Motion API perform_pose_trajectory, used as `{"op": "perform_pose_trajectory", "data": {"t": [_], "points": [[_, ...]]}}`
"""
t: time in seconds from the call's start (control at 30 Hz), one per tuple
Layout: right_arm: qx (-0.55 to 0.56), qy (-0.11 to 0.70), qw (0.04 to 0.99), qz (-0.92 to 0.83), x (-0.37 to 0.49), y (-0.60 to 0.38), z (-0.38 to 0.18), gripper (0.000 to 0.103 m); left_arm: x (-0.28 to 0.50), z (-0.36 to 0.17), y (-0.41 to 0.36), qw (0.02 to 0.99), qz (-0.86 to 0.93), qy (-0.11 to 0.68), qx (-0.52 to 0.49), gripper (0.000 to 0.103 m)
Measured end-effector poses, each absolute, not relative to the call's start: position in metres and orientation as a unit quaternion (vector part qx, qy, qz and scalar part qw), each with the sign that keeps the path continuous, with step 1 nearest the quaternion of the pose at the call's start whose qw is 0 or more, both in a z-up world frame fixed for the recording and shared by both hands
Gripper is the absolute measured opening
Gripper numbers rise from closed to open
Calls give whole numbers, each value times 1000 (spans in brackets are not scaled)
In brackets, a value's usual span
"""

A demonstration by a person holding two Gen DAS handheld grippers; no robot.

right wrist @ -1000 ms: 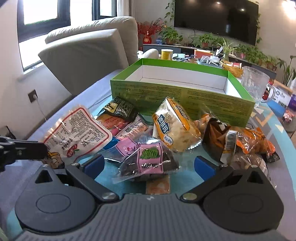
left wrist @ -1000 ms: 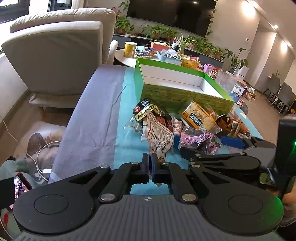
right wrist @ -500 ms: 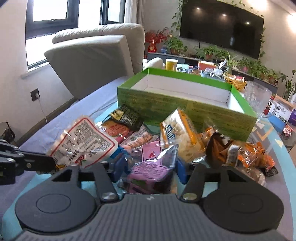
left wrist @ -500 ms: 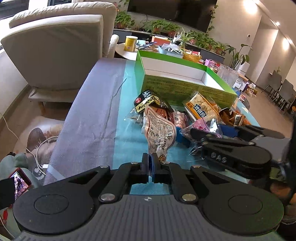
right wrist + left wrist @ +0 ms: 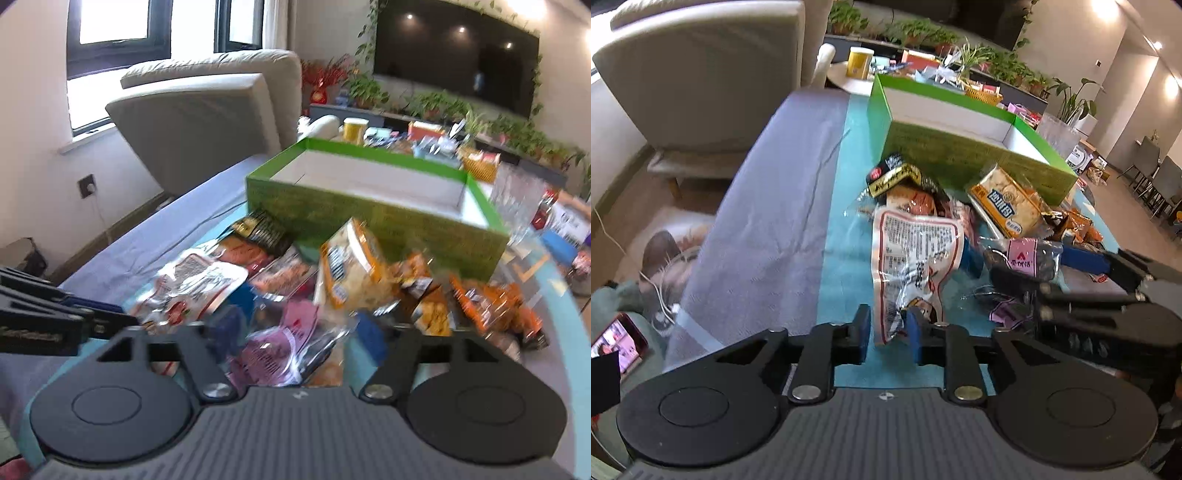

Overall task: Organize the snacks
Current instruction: 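Grasp the white printed snack bag with the left gripper while the right grasps a pink wrapper, then lift both snack bags into the green box and open both grippers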

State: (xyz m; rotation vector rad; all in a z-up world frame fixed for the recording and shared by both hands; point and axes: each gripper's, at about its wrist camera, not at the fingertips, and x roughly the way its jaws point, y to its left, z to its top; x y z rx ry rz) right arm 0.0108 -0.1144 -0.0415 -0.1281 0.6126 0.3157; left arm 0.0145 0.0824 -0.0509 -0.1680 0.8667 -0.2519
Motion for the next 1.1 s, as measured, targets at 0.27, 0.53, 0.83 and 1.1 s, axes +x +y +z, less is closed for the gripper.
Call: {"op": "perform_pose_trajectory", "data": {"t": [0.27, 0.53, 0.83, 1.1], "points": [[-103, 305, 933, 163, 5, -100, -57, 51, 24, -54, 81, 893, -115, 425, -97, 40], [-113, 300, 932, 168, 5, -101, -57, 50, 36, -54, 79, 889, -141, 415, -130, 55], [-83, 296, 936, 173, 0, -112, -48, 49, 36, -55, 59, 905, -161, 388, -72, 27], [-49, 253, 952, 167, -3, -129, -17, 49, 23, -22, 53, 920, -181, 342, -66, 27]]}}
